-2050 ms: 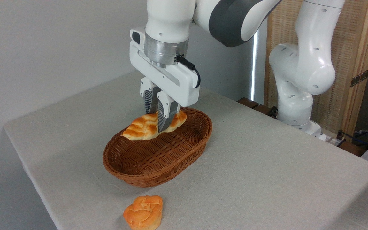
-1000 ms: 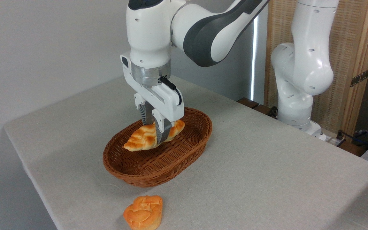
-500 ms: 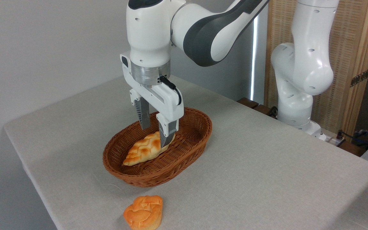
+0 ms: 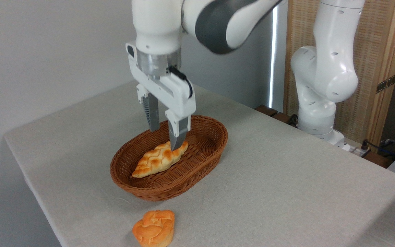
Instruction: Put bread into the basket
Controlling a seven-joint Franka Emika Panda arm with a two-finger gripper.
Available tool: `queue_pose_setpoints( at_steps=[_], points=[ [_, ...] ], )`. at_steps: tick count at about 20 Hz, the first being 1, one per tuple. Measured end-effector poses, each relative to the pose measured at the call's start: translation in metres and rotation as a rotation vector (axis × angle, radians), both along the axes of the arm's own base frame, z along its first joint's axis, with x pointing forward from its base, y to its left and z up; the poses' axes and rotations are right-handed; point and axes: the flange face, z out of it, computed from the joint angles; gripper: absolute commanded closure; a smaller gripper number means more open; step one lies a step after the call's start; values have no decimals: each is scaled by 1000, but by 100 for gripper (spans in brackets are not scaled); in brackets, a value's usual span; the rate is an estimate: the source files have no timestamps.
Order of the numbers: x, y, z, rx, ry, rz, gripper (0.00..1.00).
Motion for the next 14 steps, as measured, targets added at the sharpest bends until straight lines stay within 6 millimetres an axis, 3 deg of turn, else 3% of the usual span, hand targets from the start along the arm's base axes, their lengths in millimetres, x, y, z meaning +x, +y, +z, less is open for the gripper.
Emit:
queue_pose_setpoints(
  at_steps=[9, 14],
  points=[
    [-1, 28, 83, 81, -14, 4, 0],
    [7, 36, 107, 105, 10, 20, 0]
  ],
)
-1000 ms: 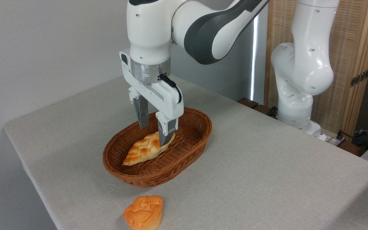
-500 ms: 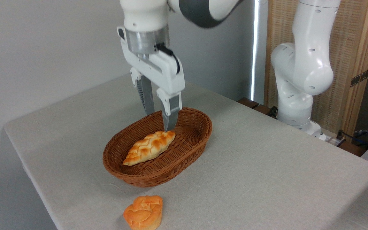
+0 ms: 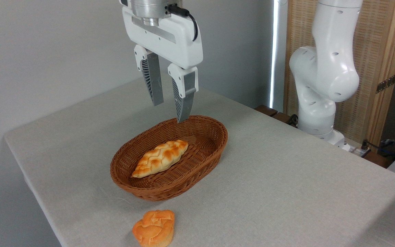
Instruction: Put bread into the basket
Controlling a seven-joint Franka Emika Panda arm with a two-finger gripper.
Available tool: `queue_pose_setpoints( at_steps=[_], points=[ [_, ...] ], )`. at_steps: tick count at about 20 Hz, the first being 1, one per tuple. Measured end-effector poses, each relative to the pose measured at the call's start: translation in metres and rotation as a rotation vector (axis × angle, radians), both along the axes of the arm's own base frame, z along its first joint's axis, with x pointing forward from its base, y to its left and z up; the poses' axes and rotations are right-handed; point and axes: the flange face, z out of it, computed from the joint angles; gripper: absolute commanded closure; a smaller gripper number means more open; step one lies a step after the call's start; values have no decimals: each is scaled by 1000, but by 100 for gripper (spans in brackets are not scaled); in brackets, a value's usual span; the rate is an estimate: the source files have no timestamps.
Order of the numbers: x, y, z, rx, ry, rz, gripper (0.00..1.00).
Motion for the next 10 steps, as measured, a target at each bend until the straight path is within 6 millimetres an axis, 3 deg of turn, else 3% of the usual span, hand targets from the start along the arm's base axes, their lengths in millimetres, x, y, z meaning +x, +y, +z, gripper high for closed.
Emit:
queue_pose_setpoints(
  at_steps=[2, 5, 10],
  points=[
    [6, -12, -2, 62, 14, -23, 0],
    [17, -46, -16, 130, 35, -29, 0],
    [27, -49, -24, 133, 33, 0, 0]
  ],
)
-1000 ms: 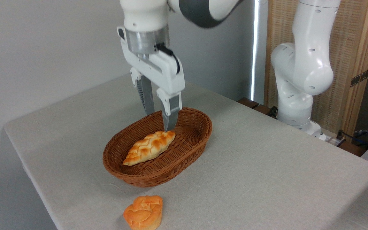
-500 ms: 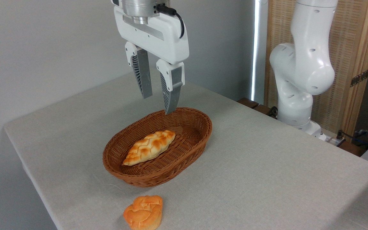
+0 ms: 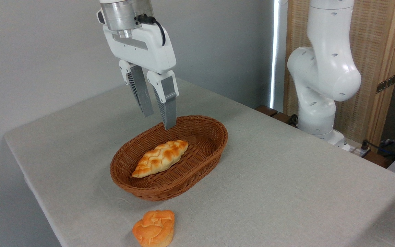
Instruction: Put bread into the basket
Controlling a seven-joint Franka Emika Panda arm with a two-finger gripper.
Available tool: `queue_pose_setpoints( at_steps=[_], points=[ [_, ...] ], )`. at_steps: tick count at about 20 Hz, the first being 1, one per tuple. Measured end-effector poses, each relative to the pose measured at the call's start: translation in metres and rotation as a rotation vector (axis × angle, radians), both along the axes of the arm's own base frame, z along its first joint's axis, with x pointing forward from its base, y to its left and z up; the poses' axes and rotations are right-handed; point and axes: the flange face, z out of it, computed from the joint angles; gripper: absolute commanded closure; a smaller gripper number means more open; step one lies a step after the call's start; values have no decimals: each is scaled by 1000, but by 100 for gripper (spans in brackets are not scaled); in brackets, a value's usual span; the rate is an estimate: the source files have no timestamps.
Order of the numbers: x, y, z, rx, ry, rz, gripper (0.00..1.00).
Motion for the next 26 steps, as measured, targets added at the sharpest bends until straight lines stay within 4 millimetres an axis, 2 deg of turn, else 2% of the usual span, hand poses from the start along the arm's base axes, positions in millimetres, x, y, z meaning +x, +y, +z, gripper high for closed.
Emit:
queue_pose_setpoints(
  at_steps=[6, 13, 26],
  points=[
    [5, 5, 4, -7, -40, 73, 0],
    [10, 26, 7, -12, -75, 118, 0],
    [12, 20, 2, -35, -65, 118, 0]
  ],
)
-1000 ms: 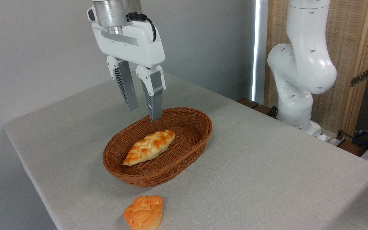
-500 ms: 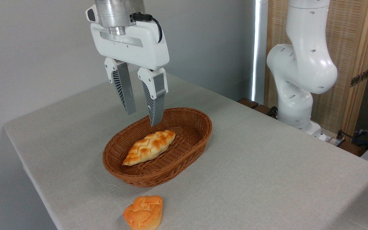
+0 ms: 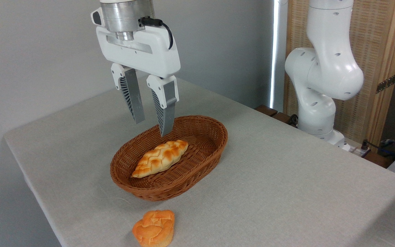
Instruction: Put bread into the basket
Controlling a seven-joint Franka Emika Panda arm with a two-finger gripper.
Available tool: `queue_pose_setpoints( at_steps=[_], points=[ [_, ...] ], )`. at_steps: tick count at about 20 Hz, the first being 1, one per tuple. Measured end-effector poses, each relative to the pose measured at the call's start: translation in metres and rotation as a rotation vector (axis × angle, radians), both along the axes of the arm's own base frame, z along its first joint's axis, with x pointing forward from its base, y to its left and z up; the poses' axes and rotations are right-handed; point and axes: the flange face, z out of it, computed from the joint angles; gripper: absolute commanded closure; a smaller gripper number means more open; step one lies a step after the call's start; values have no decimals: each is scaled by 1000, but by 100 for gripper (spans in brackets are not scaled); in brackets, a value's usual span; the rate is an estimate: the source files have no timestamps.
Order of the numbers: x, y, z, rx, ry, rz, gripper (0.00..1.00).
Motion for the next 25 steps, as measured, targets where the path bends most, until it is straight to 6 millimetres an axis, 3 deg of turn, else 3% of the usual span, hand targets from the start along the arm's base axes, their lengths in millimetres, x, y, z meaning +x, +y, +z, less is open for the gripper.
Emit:
queue_pose_setpoints(
  at_steps=[25],
  points=[
    [1, -1, -4, 2, 7, 0, 0]
  ],
)
